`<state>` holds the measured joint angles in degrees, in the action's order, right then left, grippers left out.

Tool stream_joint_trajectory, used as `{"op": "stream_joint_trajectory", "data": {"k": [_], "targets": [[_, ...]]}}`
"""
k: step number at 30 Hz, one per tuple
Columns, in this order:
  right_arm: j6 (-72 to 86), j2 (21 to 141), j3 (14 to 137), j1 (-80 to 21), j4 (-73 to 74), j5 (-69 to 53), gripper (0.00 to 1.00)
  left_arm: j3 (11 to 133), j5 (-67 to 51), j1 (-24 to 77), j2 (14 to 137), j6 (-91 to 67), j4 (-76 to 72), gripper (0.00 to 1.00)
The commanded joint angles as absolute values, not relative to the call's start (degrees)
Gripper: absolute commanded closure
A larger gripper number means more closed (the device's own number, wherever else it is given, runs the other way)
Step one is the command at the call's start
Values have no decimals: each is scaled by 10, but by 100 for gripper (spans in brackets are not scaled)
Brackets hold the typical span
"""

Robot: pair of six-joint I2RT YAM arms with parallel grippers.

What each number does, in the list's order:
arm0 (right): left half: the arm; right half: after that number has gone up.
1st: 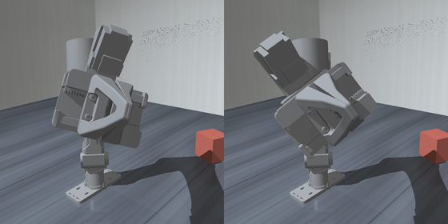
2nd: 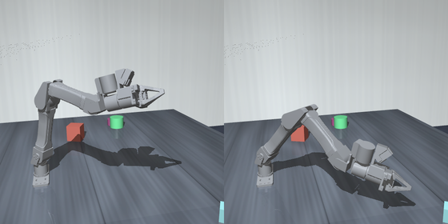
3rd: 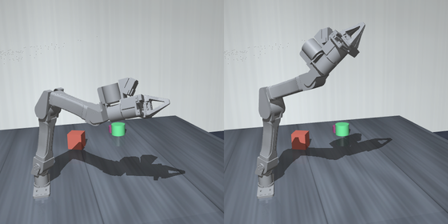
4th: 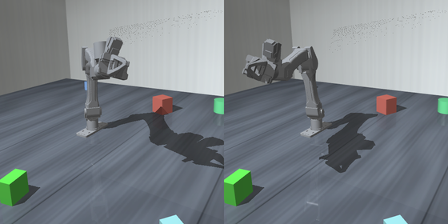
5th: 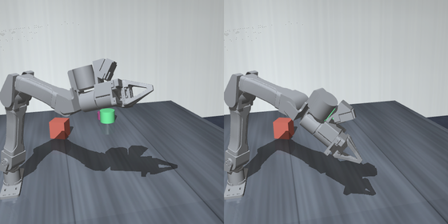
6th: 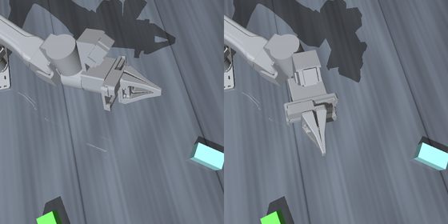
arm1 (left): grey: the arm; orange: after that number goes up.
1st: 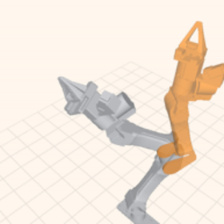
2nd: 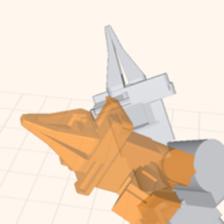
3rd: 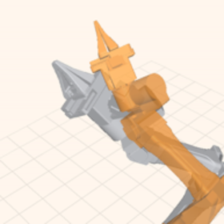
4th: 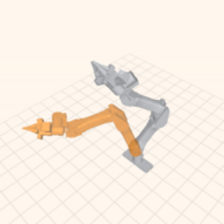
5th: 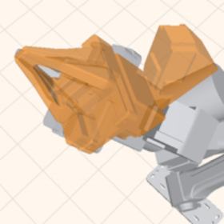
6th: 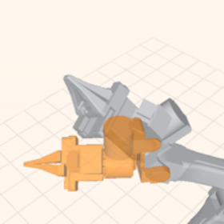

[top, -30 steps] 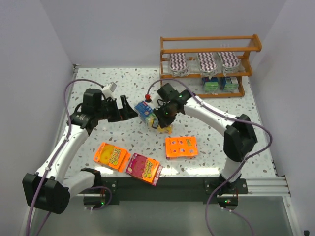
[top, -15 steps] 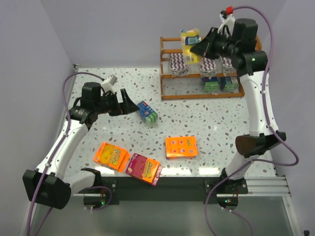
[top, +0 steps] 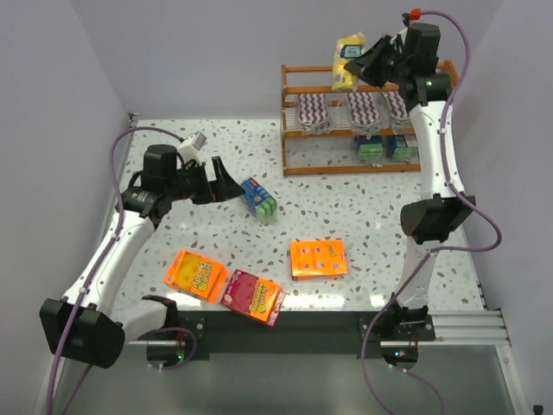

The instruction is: Place and organize the cleaning sponges onto the shelf

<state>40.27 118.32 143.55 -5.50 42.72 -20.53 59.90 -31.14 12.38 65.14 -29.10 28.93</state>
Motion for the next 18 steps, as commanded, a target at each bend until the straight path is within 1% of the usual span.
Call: {"op": "stream_joint_trajectory", "data": {"k": [1, 6, 11, 15, 17, 18], "targets": [[464, 1196, 1481, -26, 351, -220, 100, 622, -326, 119, 651, -277, 272, 0], [501, 1215, 1475, -18, 331, -219, 94, 619, -328, 117, 657, -272, 271, 0], [525, 1228, 1480, -17, 323, -205, 94, 613, -327, 114, 657, -272, 266, 0], [554, 1256, 1500, -17, 319, -233, 91, 608, -328, 112, 659, -271, 265, 0], [564, 1263, 1500, -18, 316, -243, 88, 606, -327, 110, 659, -270, 265, 0], [565, 1263, 1497, -17, 317, -243, 84, 606, -328, 109, 659, -269, 265, 0]]}}
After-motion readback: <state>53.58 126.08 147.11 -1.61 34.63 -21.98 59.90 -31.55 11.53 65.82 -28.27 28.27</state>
